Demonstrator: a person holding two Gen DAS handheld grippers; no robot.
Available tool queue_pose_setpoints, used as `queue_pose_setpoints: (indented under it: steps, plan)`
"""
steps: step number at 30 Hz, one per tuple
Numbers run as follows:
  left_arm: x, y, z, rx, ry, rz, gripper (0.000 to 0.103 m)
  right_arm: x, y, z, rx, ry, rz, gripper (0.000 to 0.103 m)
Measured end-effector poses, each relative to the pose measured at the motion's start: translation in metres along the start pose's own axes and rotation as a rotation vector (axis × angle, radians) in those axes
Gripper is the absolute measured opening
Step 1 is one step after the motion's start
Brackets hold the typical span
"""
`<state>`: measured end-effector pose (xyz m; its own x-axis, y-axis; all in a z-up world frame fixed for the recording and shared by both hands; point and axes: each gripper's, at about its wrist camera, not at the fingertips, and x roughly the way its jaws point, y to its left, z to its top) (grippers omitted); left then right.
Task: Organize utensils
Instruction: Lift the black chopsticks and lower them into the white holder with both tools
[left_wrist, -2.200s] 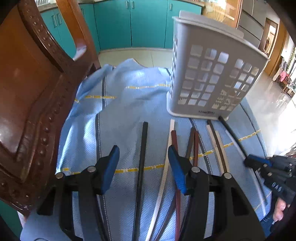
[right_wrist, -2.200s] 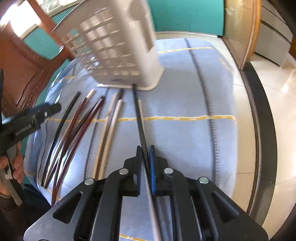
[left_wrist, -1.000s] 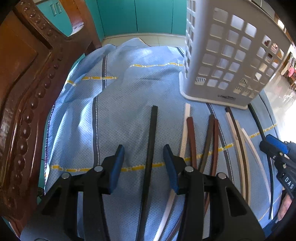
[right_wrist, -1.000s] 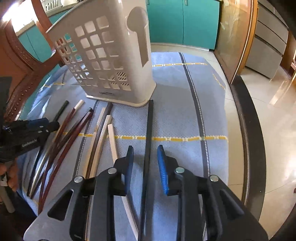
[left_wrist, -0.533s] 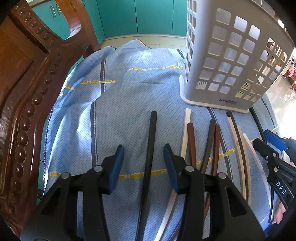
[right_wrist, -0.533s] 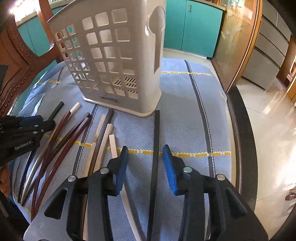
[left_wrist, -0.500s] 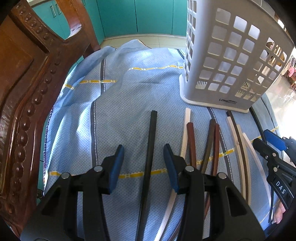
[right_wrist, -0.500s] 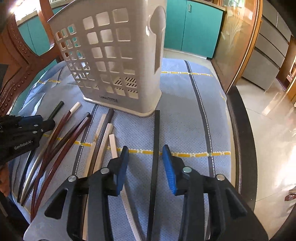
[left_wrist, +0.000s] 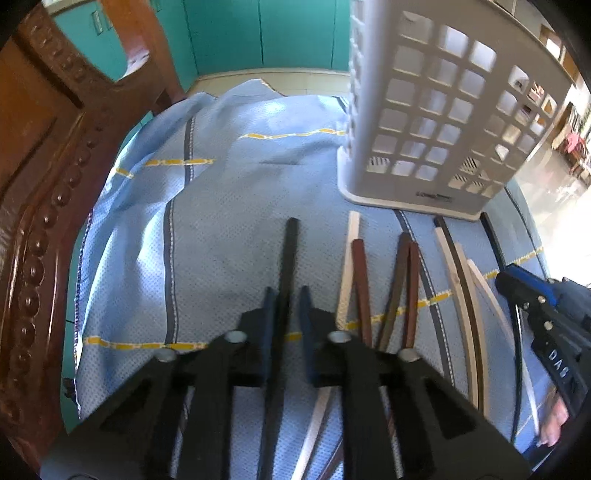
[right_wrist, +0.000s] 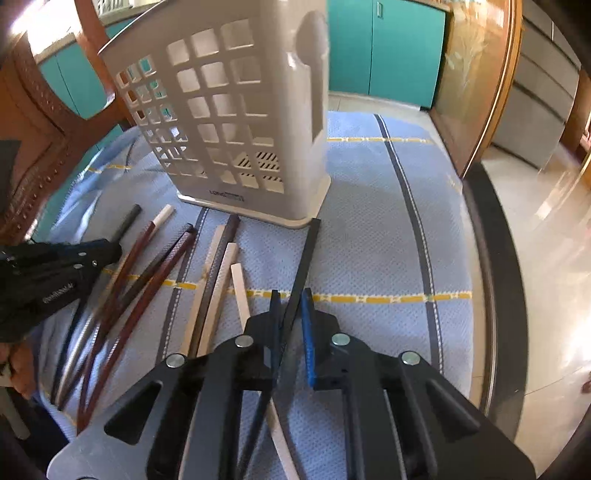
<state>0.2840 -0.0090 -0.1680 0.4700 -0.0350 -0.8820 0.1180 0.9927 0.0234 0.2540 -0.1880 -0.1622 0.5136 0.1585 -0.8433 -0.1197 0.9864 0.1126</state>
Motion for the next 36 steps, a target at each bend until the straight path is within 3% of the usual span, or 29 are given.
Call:
queue_pose_setpoints:
  steps: [5,13,19,22,28,33,36]
  plan:
    - [-0.011,-0.004,-0.004,-0.004,-0.022,-0.001,0.009,-0.011,-0.005,-0.002,0.005,-0.005,0.046,0.006]
    - [-0.065,-0.003,-0.012,-0.021,-0.150,-0.031,0.009,-0.053,-0.008,-0.006,-0.026,-0.084,0.089,0.006]
    - [-0.130,0.015,-0.022,-0.065,-0.277,-0.115,0.008,-0.118,-0.008,-0.007,-0.035,-0.242,0.201,0.007]
    - [-0.176,0.018,-0.023,-0.067,-0.380,-0.156,0.007,-0.154,-0.011,-0.003,-0.034,-0.329,0.255,0.007]
    - [-0.255,0.021,-0.004,-0.044,-0.566,-0.181,0.007,-0.214,-0.013,0.037,-0.036,-0.488,0.327,0.007]
    - [-0.297,0.029,0.031,-0.094,-0.680,-0.217,0.007,-0.248,-0.014,0.093,0.003,-0.674,0.322,0.007]
    - [-0.312,0.031,0.053,-0.135,-0.758,-0.242,0.007,-0.246,-0.019,0.119,0.074,-0.734,0.284,0.007]
